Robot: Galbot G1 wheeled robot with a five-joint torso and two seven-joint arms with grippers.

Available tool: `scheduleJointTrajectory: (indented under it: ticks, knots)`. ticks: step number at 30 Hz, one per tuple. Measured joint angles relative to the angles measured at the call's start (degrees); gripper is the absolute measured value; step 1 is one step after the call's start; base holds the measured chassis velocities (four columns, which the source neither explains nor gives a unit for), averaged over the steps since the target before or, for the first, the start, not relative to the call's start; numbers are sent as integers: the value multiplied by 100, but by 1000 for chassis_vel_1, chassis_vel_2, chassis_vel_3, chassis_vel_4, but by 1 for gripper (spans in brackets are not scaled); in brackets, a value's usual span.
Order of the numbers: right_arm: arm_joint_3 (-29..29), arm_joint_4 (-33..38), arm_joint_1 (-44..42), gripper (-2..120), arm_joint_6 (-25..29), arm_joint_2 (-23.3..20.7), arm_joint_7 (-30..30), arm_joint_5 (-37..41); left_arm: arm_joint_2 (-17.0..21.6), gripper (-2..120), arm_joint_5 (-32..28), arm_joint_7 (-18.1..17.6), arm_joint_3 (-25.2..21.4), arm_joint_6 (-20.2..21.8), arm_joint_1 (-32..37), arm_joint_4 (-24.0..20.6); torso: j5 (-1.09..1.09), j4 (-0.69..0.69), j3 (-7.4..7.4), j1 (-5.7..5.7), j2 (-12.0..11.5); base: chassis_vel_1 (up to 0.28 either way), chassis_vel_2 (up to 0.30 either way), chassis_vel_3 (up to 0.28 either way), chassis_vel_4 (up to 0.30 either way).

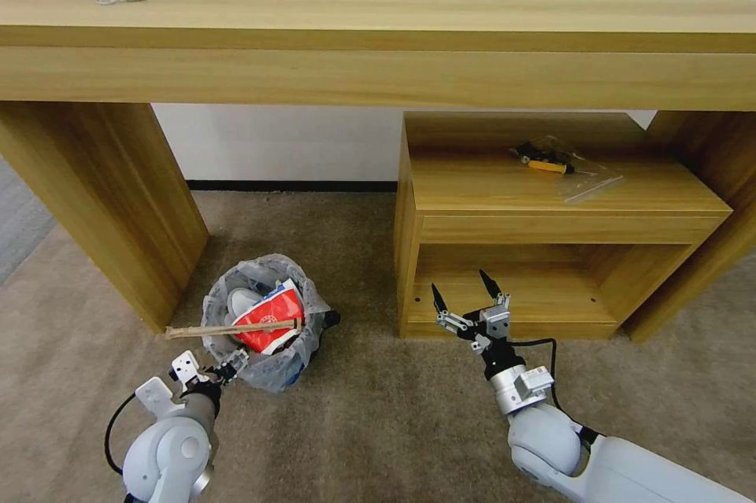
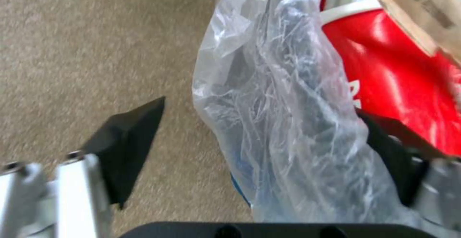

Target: Pick up the trash bin and place the garbage on the floor into it.

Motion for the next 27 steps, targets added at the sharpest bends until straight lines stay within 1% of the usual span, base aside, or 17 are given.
scheduleJointTrajectory:
  ticks: [1, 4, 13, 18, 27]
  knots:
    - [-4, -4, 6, 100, 1, 1, -2, -1, -2, 99, 11, 15, 0, -23, -7, -11, 0, 0, 0, 0, 0, 0, 0, 0, 0]
    - [-12, -1, 9, 100, 1, -2, -3, 2, -11, 99, 20, 31, 2, -77, -22, -31, 1, 0, 0, 0, 0, 0, 0, 0, 0]
    - [-41, -33, 14, 100, 0, 28, -6, -26, -11, 100, 45, 90, -4, -144, -36, -91, 1, 0, 0, 0, 0, 0, 0, 0, 0]
    - [-41, -77, 6, 100, 13, 41, -9, -67, -18, 100, 210, 240, -15, -322, -68, -85, 1, 0, 0, 0, 1, 0, 0, 0, 0]
    - [-31, -123, 25, 100, 35, 45, -10, -86, -58, 100, 327, 370, -28, -465, -109, -90, 2, 0, 0, 0, 1, 0, 0, 0, 0]
